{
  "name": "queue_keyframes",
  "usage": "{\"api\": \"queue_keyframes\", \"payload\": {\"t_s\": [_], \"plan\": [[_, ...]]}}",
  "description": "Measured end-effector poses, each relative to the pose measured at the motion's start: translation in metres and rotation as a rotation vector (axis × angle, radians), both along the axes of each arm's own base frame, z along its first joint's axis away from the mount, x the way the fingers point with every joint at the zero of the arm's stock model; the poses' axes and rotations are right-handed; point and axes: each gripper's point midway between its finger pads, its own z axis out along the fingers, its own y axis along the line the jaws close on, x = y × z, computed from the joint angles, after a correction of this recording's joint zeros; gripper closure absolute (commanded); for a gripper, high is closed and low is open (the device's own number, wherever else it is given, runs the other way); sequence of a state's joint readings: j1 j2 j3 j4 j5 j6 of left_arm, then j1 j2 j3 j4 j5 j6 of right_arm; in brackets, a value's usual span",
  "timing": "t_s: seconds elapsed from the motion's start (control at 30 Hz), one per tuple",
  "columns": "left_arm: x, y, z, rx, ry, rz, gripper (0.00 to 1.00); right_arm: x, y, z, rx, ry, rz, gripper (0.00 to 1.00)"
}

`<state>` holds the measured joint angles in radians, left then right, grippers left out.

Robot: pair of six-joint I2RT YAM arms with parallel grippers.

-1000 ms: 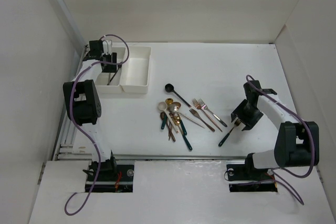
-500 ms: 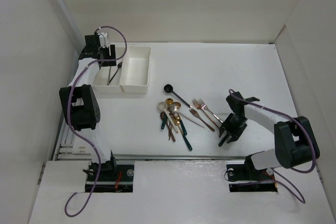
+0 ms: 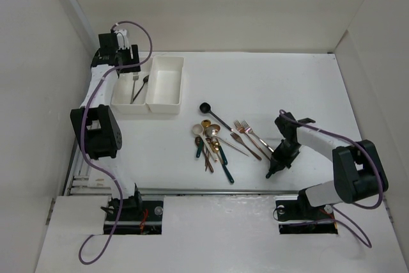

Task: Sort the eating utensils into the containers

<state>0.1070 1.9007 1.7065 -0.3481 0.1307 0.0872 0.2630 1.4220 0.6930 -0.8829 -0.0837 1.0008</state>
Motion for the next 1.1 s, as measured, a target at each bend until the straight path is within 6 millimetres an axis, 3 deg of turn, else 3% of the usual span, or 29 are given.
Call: {"api": "queue_keyframes", "payload": {"t_s": [0.13,0.2,0.27,0.43,0.53,0.6,0.73,0.83,0.93,1.1], "plan": [[-0.002,-0.01,0.01,-0.033,0.001,-0.044,0.4,0.0,-0.005,0.007,-0.08,-0.008,0.001,1.0],[-0.003,-0.019,0.015,-0.043,0.001,-0.086,0.4,0.014,-0.011,0.029,-0.162,-0.062,-0.001,1.0],[-0.005,-0.031,0.023,-0.056,-0.003,-0.14,0.4,0.047,-0.011,0.07,-0.228,-0.208,-0.006,1.0],[-0.014,-0.09,0.048,-0.174,-0.04,-0.363,0.38,0.15,0.016,0.211,-0.243,-0.724,0.077,1.0],[-0.028,-0.128,0.062,-0.284,-0.054,-0.519,0.37,0.193,0.064,0.28,-0.188,-0.968,0.261,1.0],[-0.039,-0.149,0.072,-0.361,-0.061,-0.612,0.37,0.211,0.116,0.309,-0.077,-1.093,0.44,1.0],[-0.062,-0.183,0.094,-0.523,-0.074,-0.784,0.32,0.223,0.216,0.329,0.166,-1.242,0.798,1.0],[-0.077,-0.198,0.113,-0.612,-0.091,-0.884,0.26,0.221,0.265,0.321,0.295,-1.281,0.985,1.0],[-0.092,-0.209,0.131,-0.67,-0.109,-0.971,0.26,0.213,0.292,0.309,0.396,-1.279,1.1,1.0],[-0.114,-0.227,0.151,-0.736,-0.124,-1.099,0.27,0.205,0.306,0.304,0.48,-1.276,1.18,1.0]]}}
